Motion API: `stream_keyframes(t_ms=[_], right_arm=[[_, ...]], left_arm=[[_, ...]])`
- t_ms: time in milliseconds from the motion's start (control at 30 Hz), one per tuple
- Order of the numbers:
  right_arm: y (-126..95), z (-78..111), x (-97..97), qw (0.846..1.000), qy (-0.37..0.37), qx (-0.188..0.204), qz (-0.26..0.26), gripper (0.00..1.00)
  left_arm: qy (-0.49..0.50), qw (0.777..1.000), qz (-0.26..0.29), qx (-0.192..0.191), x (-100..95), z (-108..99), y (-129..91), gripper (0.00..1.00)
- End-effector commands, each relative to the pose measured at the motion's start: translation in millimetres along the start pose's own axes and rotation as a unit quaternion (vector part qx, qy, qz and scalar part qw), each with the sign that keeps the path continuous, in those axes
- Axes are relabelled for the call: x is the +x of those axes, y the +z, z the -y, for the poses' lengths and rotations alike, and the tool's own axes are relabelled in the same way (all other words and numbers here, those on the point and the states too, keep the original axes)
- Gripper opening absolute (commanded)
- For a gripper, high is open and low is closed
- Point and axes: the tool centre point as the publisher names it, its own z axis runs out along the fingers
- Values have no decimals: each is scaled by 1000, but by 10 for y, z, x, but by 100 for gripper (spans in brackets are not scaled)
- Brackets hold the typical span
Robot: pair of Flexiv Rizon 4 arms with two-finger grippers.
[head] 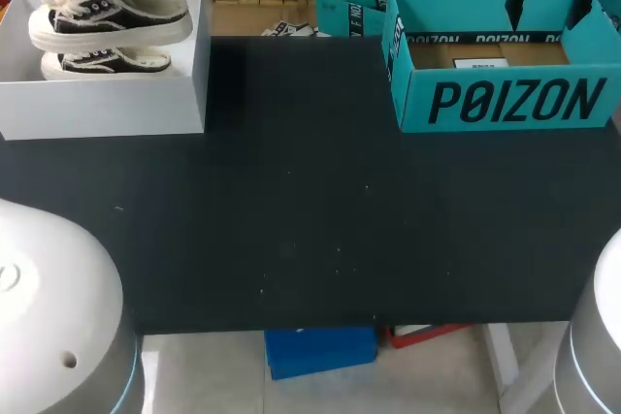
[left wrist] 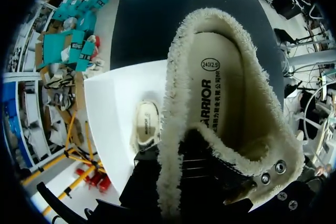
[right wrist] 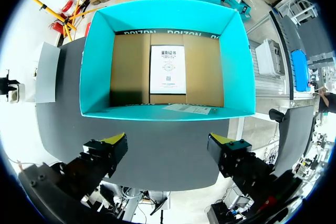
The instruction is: Take the shoe out of the shoebox, open the shoe tongue, remove and reinsert the insole, then place the shoe into the shoebox
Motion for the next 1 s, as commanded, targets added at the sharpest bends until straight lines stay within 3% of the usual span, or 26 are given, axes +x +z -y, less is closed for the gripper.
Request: stream_keyframes(t_ms=[33, 333, 633, 800, 1000], right_arm=[[-4, 0, 1, 1000, 0, 0, 0, 100], [-4, 0, 1, 1000, 0, 0, 0, 100], [-4, 0, 1, 1000, 0, 0, 0, 100], [-4, 0, 1, 1000, 0, 0, 0, 100], [-4, 0, 1, 1000, 0, 0, 0, 100]], left_arm=[[4, 999, 40, -8, 453, 214, -483, 0], [0, 999, 53, 3, 1221, 1117, -546, 0], [-15, 999, 33, 0, 1925, 1939, -246, 0], [12, 999, 19, -26, 2118, 2273, -6, 0], [2, 999, 15, -37, 2120, 2465, 271, 0]])
